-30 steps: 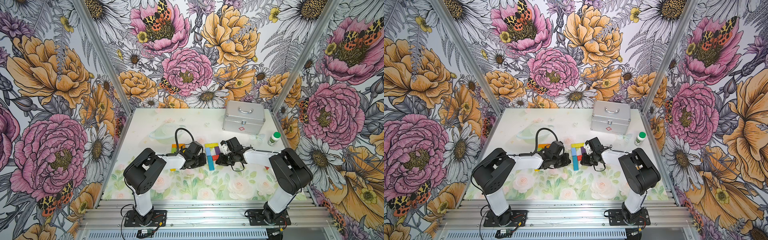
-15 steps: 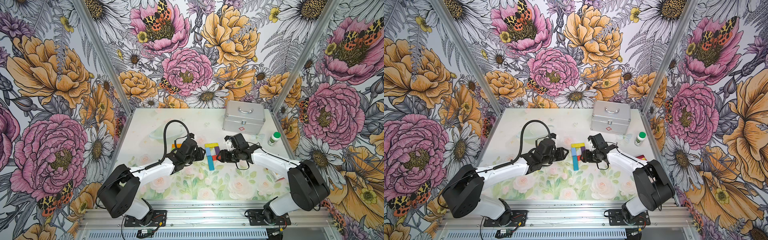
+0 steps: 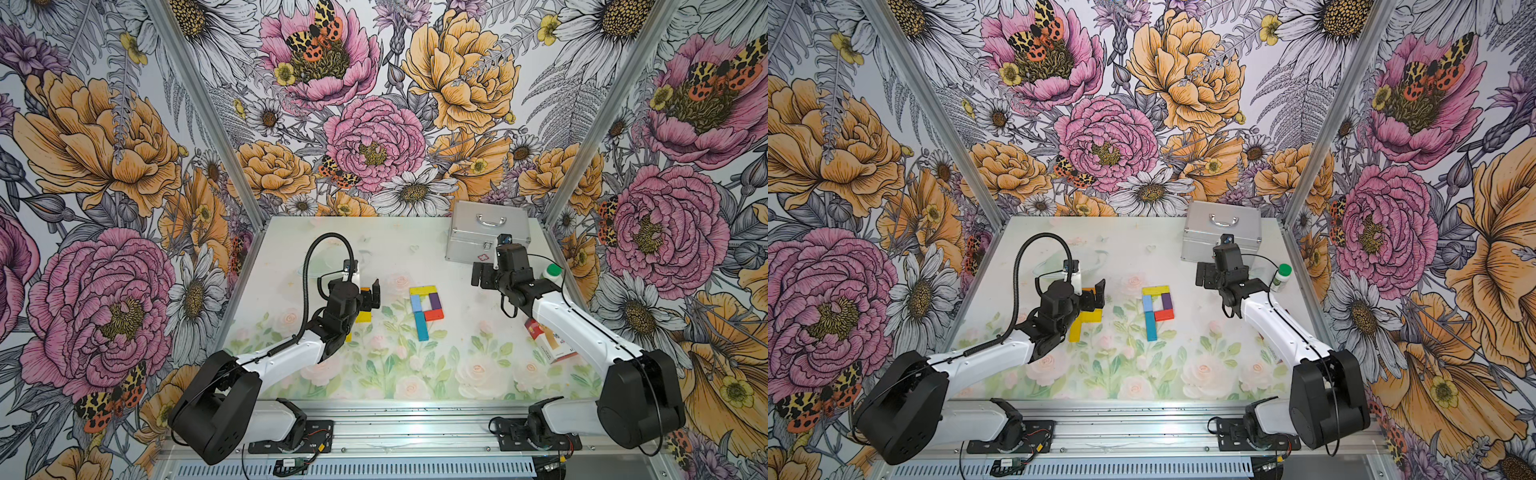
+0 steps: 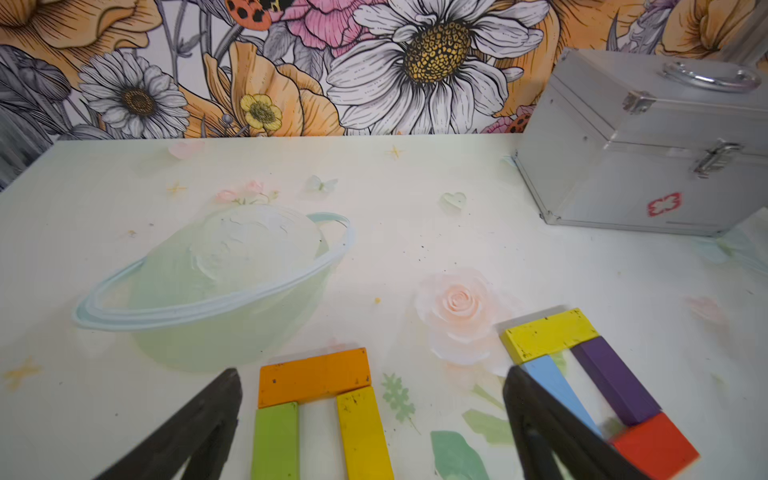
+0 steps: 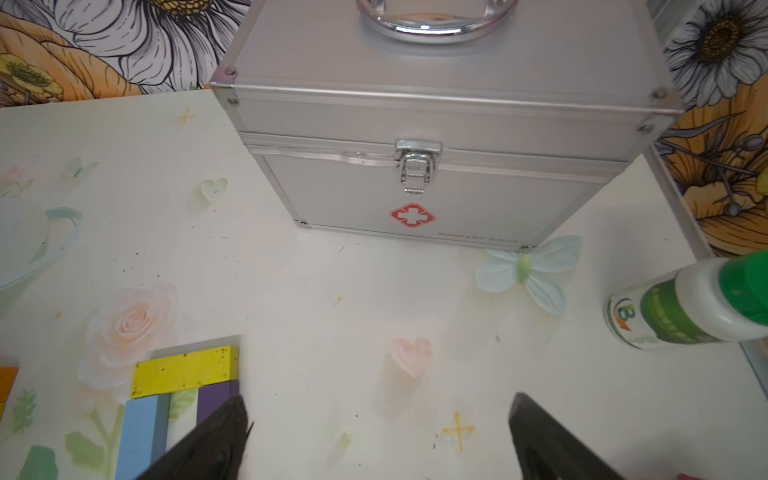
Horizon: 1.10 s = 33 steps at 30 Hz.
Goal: Assemble the letter p with building blocks
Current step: Reset both arms
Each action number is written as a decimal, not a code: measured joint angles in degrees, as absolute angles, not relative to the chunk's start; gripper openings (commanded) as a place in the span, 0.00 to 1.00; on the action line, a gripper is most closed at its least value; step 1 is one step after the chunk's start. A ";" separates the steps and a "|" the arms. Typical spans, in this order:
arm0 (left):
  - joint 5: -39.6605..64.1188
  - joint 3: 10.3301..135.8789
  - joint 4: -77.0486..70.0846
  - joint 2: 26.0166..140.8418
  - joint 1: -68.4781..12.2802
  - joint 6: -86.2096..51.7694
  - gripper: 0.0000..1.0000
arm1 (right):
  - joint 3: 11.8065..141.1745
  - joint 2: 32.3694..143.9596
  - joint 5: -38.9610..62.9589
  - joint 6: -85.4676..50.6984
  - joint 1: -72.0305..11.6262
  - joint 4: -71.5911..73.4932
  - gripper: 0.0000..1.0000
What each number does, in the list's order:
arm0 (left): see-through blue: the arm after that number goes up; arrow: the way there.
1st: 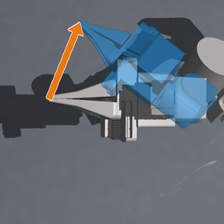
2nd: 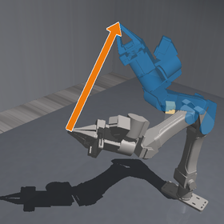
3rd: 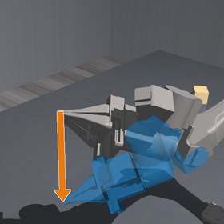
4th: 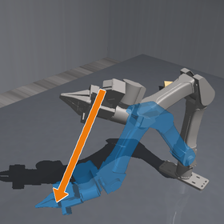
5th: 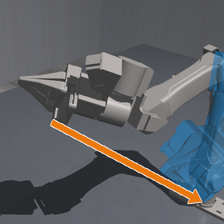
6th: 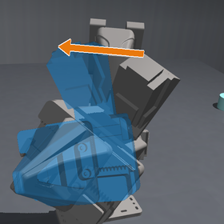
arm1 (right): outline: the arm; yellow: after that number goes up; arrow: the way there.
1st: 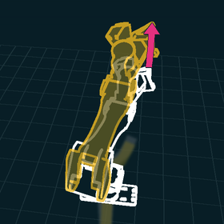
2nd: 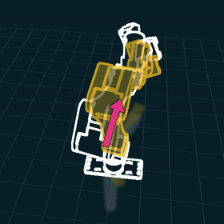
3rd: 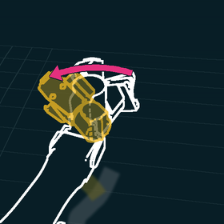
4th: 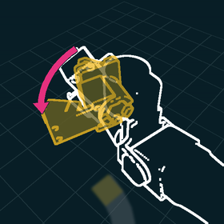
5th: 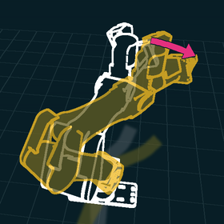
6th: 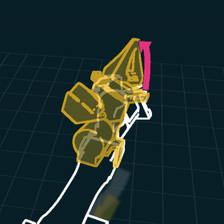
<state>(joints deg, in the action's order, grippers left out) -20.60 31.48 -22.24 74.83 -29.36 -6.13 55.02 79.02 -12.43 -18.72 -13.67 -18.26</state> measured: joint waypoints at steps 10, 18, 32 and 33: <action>-18.68 16.64 -29.87 53.08 -5.26 -2.81 0.99 | 41.69 77.28 -18.79 -18.28 -2.31 -2.85 0.99; -13.17 7.18 -48.03 67.02 3.70 -2.85 0.99 | 25.06 77.36 -18.28 -13.34 -1.19 18.74 0.99; -9.34 15.07 -62.33 88.75 -4.34 3.57 0.99 | 23.03 86.85 -10.72 -3.68 -1.06 43.64 0.99; -9.34 15.07 -62.59 88.75 -4.38 3.70 0.99 | 22.35 87.07 -10.57 -3.46 -1.04 44.58 0.99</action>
<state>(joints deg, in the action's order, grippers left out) -9.34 15.07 -62.59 88.75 -4.38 3.70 22.35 87.07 -10.57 -3.46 -1.04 44.58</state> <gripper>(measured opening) 0.987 0.994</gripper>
